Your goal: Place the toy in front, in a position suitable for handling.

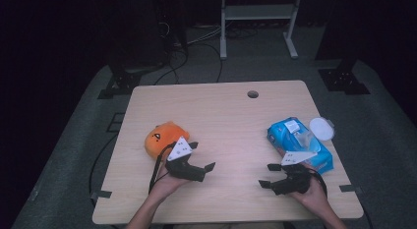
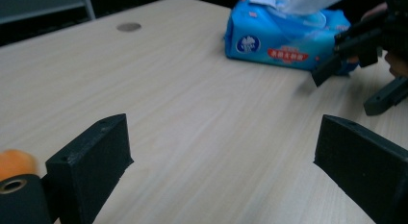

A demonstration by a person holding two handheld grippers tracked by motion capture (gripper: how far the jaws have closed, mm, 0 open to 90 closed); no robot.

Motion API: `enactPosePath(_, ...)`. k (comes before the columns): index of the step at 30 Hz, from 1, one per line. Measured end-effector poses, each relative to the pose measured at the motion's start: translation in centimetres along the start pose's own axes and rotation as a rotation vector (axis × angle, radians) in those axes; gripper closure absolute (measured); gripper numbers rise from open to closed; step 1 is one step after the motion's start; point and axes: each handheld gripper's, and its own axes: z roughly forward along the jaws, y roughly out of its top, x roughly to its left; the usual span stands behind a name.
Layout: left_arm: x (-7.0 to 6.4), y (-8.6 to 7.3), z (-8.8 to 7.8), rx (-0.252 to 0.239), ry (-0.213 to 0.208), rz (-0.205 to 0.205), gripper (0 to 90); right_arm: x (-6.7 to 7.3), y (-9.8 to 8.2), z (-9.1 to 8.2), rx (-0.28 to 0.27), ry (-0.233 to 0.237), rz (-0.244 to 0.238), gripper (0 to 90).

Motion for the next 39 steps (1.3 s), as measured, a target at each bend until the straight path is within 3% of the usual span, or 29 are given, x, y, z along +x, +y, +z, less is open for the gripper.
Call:
enactPosePath(4,0.6,0.6,-0.9,-0.022,0.02,0.005,4.9,0.0,0.0,0.0,0.002,-0.001,0.003,23.4)
enactPosePath(7,1.8,1.1,-2.1,-0.039,0.063,0.013,4.9,0.0,0.0,0.1,0.004,0.001,0.003,23.4)
enactPosePath(13,3.8,1.4,-4.2,-0.08,0.139,-0.008,4.9,0.0,0.0,0.1,0.008,0.001,0.001,23.4)
enactPosePath(20,5.9,1.0,-6.1,-0.091,0.207,-0.041,4.9,0.0,0.0,0.2,0.007,0.0,0.001,23.4)
enactPosePath(31,8.9,-0.9,-7.3,-0.077,0.298,-0.093,5.0,0.1,0.0,0.2,0.008,0.0,0.001,23.4)
enactPosePath(39,10.2,-2.7,-6.7,-0.035,0.335,-0.129,5.2,0.2,0.0,0.2,0.011,-0.002,-0.005,23.4)
